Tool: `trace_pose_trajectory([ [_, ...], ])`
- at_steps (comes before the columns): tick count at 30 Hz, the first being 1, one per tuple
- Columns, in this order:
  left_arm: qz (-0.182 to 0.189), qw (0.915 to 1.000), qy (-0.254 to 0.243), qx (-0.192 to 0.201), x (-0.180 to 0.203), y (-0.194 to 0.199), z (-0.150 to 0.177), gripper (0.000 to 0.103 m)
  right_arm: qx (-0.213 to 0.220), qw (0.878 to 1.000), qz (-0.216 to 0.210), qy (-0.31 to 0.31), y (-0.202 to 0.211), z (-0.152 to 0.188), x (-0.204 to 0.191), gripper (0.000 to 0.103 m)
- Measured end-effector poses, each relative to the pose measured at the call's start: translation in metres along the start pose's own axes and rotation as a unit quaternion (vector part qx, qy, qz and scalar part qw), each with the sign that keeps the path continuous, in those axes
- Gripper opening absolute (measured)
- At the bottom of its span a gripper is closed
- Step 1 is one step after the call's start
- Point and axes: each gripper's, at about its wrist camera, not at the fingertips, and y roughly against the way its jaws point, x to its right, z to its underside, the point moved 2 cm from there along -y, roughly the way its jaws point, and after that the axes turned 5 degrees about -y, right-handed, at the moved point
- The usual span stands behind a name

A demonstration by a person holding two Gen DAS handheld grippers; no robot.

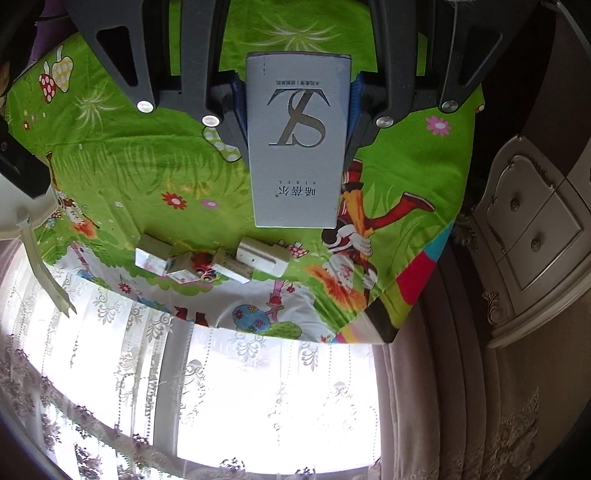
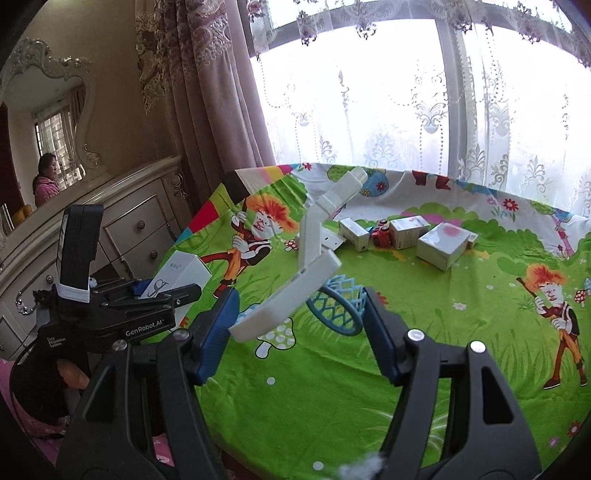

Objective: Organize rigid objects
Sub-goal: 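Carry the SL box and the white stand over the storage box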

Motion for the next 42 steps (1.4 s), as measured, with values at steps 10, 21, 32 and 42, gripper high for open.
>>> trace_pose_trajectory([
  [10,0.038,0.9923,-0.076,0.090,0.067,0.049,-0.019,0.043,0.082,0.994,0.063,-0.022,0.075,0.003,0.034,0.070],
  [21,0.094,0.9722,-0.154,0.149,0.142,0.092,-0.024,0.043,0.147,0.979,0.135,-0.030,0.152,0.010,0.066,0.071],
  [32,0.173,0.9372,-0.240,0.184,0.234,0.132,-0.017,0.043,0.170,0.961,0.210,-0.066,0.223,0.042,0.103,0.071],
  [42,0.265,0.8877,-0.332,0.178,0.316,0.160,0.015,0.043,0.168,0.935,0.296,-0.103,0.289,0.079,0.129,0.071],
])
